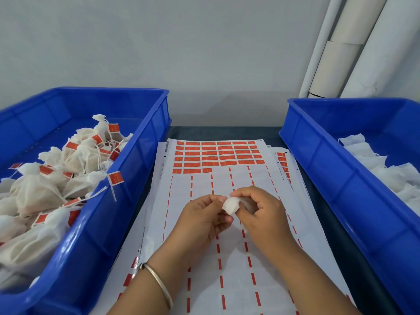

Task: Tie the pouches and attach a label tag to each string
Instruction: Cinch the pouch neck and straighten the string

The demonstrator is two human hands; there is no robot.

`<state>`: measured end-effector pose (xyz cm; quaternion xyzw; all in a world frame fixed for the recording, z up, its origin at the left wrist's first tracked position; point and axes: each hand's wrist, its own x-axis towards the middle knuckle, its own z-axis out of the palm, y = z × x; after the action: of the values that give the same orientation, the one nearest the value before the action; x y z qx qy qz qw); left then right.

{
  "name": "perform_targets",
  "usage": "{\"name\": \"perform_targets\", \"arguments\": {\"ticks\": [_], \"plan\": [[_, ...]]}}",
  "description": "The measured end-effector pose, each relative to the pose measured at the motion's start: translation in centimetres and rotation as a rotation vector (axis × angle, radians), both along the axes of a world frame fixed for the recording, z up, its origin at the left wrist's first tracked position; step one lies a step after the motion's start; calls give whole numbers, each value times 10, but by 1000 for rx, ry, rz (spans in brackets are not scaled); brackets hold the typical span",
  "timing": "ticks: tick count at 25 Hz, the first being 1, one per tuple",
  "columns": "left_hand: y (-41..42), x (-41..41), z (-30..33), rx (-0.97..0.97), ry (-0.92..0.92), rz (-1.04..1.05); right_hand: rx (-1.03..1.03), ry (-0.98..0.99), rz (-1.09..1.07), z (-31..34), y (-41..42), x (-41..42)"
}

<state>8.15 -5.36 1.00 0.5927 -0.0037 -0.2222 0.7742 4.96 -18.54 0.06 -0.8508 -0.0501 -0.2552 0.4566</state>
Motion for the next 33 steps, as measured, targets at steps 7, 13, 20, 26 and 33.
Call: {"name": "perform_targets", "arguments": {"ticks": [7,13,20,26,33], "plan": [[-1,1,-2,109,-101,113,-68,68,-91,-2,-2,4],[2,-2,-4,280,-407,18,55,230,-127,6,-1,2],[2,0,-1,245,-421,90,331,421,35,13,-1,1],[0,0,-5,234,-420,81,942,656,303,13,-1,1],[0,-2,-5,413,-569,115,1055,715,445,14,-6,-1]]}}
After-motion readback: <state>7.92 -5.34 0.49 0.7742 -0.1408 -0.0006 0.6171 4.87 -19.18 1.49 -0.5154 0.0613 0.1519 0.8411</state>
